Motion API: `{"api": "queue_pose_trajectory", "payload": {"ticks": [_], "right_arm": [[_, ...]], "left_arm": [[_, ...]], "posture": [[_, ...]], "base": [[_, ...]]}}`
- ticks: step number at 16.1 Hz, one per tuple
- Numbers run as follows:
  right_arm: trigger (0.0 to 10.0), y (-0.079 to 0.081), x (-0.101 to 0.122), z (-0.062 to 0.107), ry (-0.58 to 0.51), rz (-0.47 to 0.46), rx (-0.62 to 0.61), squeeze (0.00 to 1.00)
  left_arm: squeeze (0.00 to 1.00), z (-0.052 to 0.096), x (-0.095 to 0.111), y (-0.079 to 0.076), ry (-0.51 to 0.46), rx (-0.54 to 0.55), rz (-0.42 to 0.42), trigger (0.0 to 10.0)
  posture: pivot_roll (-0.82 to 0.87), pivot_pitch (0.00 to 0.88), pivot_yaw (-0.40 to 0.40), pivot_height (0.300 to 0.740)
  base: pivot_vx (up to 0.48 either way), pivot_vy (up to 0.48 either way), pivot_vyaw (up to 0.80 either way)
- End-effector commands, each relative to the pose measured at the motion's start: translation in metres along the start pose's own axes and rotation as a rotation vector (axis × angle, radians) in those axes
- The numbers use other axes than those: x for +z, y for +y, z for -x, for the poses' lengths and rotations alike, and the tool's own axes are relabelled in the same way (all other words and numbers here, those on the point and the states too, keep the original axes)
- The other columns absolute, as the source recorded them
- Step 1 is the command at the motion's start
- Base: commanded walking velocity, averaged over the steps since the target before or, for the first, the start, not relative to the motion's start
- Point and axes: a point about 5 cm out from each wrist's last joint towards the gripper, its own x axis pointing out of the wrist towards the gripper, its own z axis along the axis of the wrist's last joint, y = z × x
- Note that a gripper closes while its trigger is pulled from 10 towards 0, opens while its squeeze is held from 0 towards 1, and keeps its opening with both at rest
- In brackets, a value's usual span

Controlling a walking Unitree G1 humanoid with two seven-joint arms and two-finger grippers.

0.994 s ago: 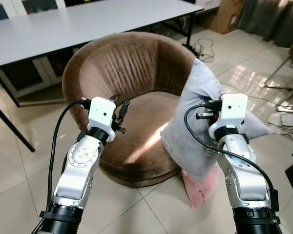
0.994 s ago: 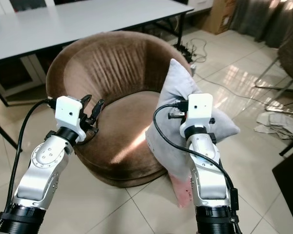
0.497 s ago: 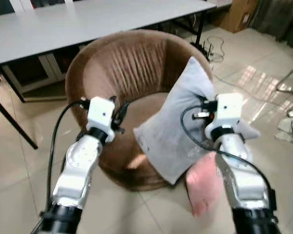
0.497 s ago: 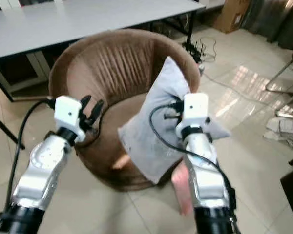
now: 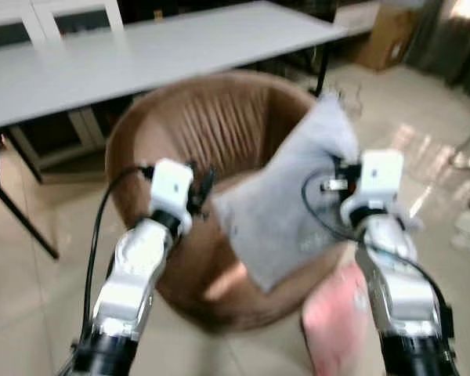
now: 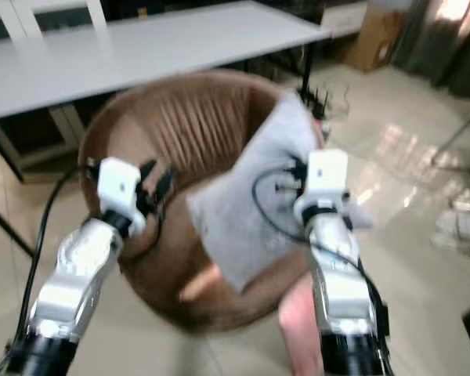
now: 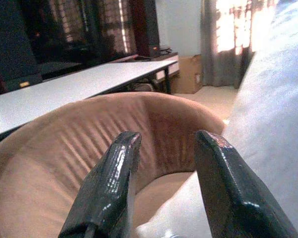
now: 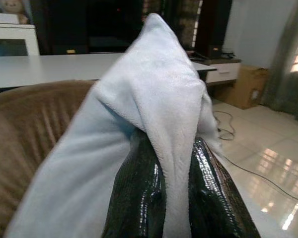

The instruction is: Move the pillow to the sofa from floor

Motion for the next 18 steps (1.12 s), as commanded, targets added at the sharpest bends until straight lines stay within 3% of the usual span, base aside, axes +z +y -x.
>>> {"api": "queue_pose_trajectory", "payload": {"ticks": [1,4,6,9,14,18], "right_arm": [[10.0,0.011,0.014,-0.003,-0.070,-0.005,0.040,0.00],[10.0,0.013,0.015,-0.002,-0.072,0.031,0.061,0.00],[10.0,0.015,0.014,-0.002,-0.071,0.051,0.071,0.00],[10.0,0.011,0.013,-0.002,-0.067,0.007,0.044,0.00],[10.0,0.006,0.012,-0.002,-0.059,0.026,0.037,0.00],[10.0,-0.004,0.010,-0.005,-0.029,0.111,0.167,0.00]], "left_arm": [[0.00,0.002,0.001,0.010,-0.001,0.030,-0.013,10.0],[0.00,0.001,0.001,0.011,-0.001,0.030,-0.013,10.0],[0.00,0.001,0.001,0.010,0.000,0.028,-0.012,10.0],[0.00,0.001,0.001,0.011,-0.001,0.026,-0.012,10.0],[0.00,0.001,0.000,0.009,0.009,0.024,-0.021,10.0],[0.00,0.006,-0.001,0.005,0.011,-0.121,-0.027,10.0]], "posture": [[-0.06,0.000,0.009,0.740],[-0.06,0.000,0.011,0.740],[-0.06,0.000,0.011,0.740],[-0.06,0.000,0.012,0.740],[-0.06,0.000,0.012,0.740],[-0.06,0.001,0.019,0.740]], "base": [[0.412,0.000,0.00],[0.412,0.000,0.00],[0.412,0.000,0.80],[0.410,0.000,0.27],[0.223,0.000,0.00],[0.000,0.000,0.00]]}}
